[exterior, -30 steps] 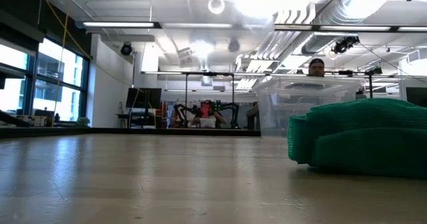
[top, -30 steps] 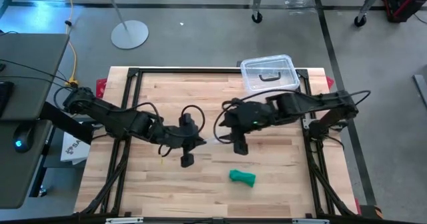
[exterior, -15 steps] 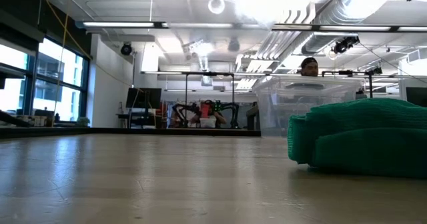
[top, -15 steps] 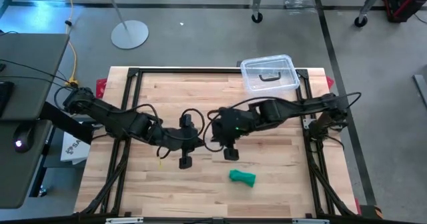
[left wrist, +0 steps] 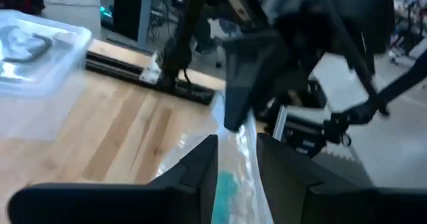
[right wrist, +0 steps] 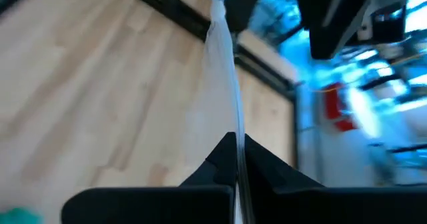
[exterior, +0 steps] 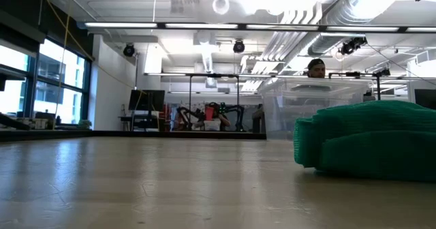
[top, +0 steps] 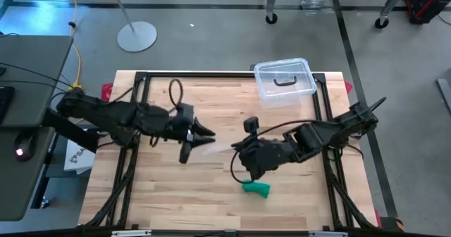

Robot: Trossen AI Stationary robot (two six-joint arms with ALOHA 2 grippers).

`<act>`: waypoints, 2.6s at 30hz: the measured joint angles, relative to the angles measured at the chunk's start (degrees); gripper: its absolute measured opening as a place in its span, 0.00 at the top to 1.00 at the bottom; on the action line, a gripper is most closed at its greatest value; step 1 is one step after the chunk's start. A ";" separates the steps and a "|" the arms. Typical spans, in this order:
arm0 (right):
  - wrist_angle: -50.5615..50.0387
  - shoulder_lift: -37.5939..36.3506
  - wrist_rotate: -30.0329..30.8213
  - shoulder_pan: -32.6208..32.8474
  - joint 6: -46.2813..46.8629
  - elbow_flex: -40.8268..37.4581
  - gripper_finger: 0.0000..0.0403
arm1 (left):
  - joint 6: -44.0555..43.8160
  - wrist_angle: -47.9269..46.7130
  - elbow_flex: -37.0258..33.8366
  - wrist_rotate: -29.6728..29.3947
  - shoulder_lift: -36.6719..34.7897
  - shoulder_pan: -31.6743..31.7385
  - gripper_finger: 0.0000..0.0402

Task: Roll bandage
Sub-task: Open the transparent zip bag

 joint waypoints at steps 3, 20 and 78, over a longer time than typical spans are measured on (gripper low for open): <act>2.95 0.06 4.55 1.01 -0.91 0.38 1.00 | 1.34 0.50 -0.02 -0.42 -3.03 1.25 0.80; 3.84 0.03 -21.01 -11.82 38.94 25.39 1.00 | 20.05 5.68 0.00 -3.05 -18.21 6.05 0.86; -1.61 1.75 -15.86 -10.23 38.29 25.05 1.00 | 23.18 15.41 0.85 7.95 -8.64 8.61 0.98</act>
